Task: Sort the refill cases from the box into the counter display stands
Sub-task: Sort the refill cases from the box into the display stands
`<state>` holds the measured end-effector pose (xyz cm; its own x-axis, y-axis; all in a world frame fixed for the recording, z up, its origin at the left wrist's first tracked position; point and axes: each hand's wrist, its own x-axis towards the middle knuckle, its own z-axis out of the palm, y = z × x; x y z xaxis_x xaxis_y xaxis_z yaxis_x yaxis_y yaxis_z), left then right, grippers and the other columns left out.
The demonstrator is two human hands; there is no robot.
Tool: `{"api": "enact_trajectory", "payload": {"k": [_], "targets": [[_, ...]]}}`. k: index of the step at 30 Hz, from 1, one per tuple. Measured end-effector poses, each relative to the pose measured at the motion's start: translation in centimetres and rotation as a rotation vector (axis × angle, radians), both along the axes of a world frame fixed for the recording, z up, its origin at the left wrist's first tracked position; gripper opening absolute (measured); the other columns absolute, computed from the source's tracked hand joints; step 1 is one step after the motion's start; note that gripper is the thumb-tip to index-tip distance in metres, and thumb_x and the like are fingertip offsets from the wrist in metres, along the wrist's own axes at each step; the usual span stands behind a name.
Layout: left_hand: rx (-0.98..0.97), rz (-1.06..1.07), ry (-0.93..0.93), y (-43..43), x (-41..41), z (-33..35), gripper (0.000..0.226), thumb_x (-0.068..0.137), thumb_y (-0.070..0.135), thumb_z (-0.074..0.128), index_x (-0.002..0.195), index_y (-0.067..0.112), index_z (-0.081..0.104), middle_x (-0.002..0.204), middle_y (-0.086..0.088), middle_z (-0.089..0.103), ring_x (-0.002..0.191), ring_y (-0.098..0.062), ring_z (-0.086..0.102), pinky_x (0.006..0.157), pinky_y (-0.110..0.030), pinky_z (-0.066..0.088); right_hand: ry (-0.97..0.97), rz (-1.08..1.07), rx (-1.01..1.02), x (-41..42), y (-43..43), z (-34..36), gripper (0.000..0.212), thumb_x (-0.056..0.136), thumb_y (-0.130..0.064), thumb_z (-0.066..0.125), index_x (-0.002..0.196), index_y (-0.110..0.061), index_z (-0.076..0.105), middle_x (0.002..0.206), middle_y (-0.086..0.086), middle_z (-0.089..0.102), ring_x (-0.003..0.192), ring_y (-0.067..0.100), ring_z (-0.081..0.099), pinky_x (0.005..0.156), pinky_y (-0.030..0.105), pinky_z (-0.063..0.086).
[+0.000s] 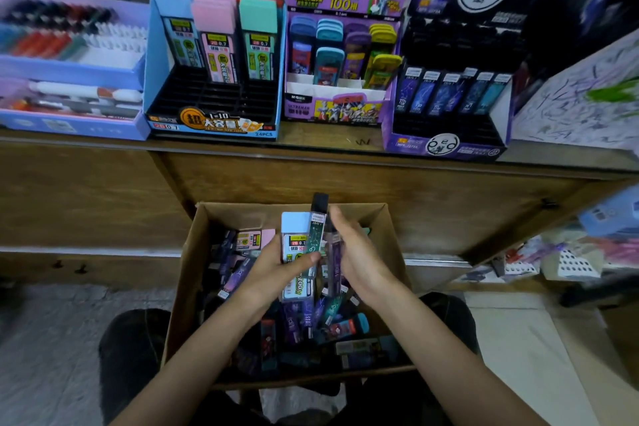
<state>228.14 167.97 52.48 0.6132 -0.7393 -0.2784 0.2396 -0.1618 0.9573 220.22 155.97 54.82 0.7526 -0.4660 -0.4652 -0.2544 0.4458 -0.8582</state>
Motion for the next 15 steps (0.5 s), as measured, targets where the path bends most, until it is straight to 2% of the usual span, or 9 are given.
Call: {"api": "enact_trajectory", "payload": {"k": [2, 6, 10, 12, 13, 15], "targets": [[-0.008, -0.002, -0.017, -0.2, 0.3, 1.2, 0.038, 0.082, 0.014, 0.068, 0.119, 0.016, 0.057, 0.107, -0.001, 0.071, 0.099, -0.017, 0.066, 0.087, -0.033, 0.052, -0.007, -0.030, -0.040, -0.2, -0.8, 1.2, 0.044, 0.097, -0.046, 0.039, 0.133, -0.021, 0.043, 0.133, 0.010, 0.054, 0.121, 0.021, 0.053, 0.106, 0.046, 0.039], [-0.057, 0.008, -0.050, -1.1, 0.8, 4.1, 0.052, 0.069, 0.030, 0.072, 0.116, 0.016, 0.056, 0.105, -0.002, 0.071, 0.097, -0.019, 0.067, 0.084, -0.037, 0.054, -0.157, -0.034, -0.222, -1.0, -2.7, 4.4, 0.018, 0.099, -0.028, 0.043, 0.107, -0.016, 0.055, 0.104, 0.006, 0.067, 0.094, 0.014, 0.066, 0.080, 0.033, 0.053], [-0.128, 0.010, -0.076, -2.1, 1.3, 7.1, 0.050, 0.063, 0.035, 0.072, 0.108, 0.020, 0.056, 0.091, 0.002, 0.073, 0.084, -0.015, 0.070, 0.066, -0.025, 0.055, -0.250, -0.070, -0.431, -1.7, -5.7, 8.5, 0.009, 0.093, -0.023, 0.055, 0.094, -0.020, 0.064, 0.096, 0.009, 0.066, 0.092, 0.022, 0.062, 0.085, 0.038, 0.049], [-0.152, 0.008, -0.098, -2.5, 1.7, 8.2, 0.050, 0.063, 0.036, 0.072, 0.108, 0.021, 0.055, 0.092, 0.000, 0.073, 0.084, -0.014, 0.070, 0.064, -0.022, 0.054, -0.286, -0.100, -0.591, -2.2, -7.8, 11.0, 0.007, 0.091, -0.019, 0.058, 0.092, -0.021, 0.065, 0.094, 0.010, 0.066, 0.087, 0.017, 0.062, 0.075, 0.025, 0.052], [-0.165, 0.011, -0.106, -2.7, 1.9, 8.8, 0.050, 0.063, 0.036, 0.072, 0.108, 0.022, 0.055, 0.093, -0.001, 0.073, 0.084, -0.015, 0.070, 0.065, -0.022, 0.054, -0.303, -0.124, -0.658, -2.5, -9.0, 12.3, 0.009, 0.090, -0.017, 0.059, 0.090, -0.023, 0.065, 0.090, 0.005, 0.067, 0.083, 0.011, 0.063, 0.068, 0.019, 0.051], [-0.189, 0.023, -0.112, -3.3, 2.3, 9.8, 0.051, 0.061, 0.036, 0.073, 0.107, 0.021, 0.056, 0.092, -0.002, 0.073, 0.084, -0.015, 0.071, 0.063, -0.022, 0.055, -0.327, -0.186, -0.755, -2.9, -11.5, 14.9, 0.015, 0.089, -0.012, 0.061, 0.086, -0.026, 0.063, 0.079, -0.008, 0.068, 0.075, 0.004, 0.064, 0.061, 0.015, 0.050]]}}
